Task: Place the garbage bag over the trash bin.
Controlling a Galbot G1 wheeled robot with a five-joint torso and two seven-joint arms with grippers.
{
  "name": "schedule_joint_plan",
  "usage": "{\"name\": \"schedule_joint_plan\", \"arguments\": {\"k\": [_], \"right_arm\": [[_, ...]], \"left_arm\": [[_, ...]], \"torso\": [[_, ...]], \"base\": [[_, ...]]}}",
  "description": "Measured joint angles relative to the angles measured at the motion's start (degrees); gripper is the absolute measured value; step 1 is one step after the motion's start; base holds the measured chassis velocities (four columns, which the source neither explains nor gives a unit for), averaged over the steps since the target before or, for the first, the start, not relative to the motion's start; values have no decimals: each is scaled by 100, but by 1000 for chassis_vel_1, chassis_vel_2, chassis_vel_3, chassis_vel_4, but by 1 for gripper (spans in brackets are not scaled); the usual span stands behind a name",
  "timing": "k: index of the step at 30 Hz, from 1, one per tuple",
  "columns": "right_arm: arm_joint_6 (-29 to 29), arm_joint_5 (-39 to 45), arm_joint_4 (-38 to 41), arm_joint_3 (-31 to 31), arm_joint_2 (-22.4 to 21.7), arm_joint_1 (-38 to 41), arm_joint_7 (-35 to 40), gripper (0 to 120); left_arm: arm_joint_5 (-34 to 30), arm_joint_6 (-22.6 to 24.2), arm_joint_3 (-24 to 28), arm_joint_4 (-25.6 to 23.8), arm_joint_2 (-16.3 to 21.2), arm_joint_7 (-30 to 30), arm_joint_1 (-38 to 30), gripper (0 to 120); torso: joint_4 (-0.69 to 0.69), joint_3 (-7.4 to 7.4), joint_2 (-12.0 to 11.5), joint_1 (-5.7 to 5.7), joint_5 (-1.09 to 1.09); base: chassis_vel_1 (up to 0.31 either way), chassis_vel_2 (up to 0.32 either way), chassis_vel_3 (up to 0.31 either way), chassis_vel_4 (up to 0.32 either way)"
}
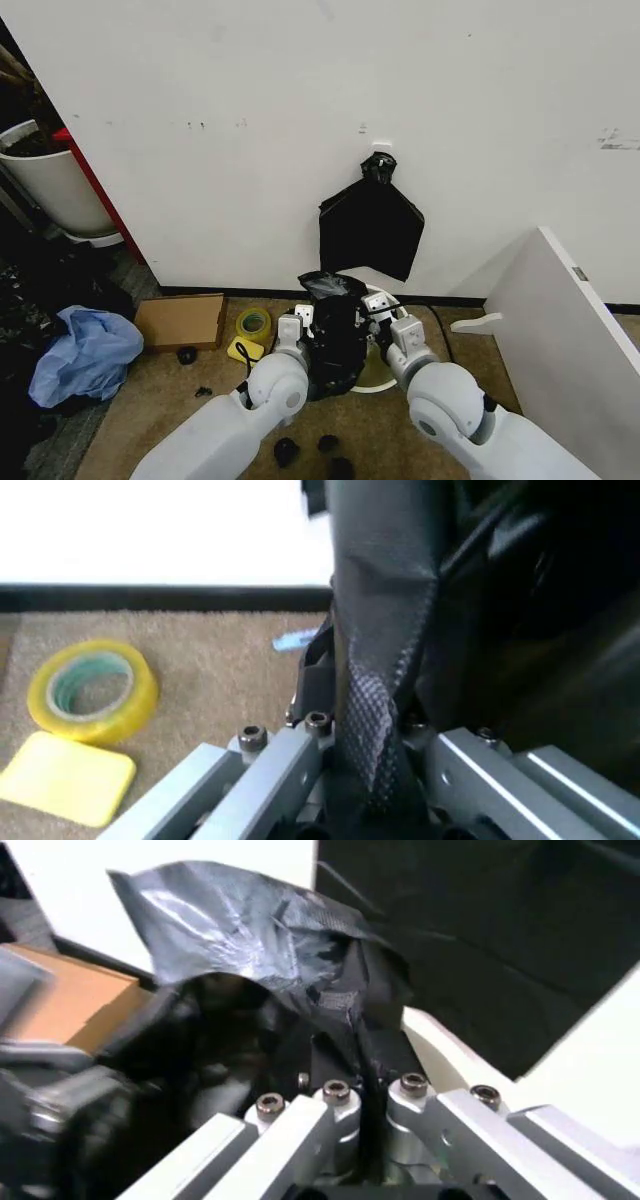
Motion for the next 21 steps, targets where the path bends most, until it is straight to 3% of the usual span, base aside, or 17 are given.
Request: {"name": "schedule_joint_plan", "arguments": {"k": [21], "right_arm": [[385, 529, -190, 675, -369, -296, 334, 0]], "left_arm": [[494, -1146, -665, -273, 666, 1167, 744, 1]], "torso": [[1, 0, 0, 0, -1]], "base": [[0, 0, 0, 0]]}}
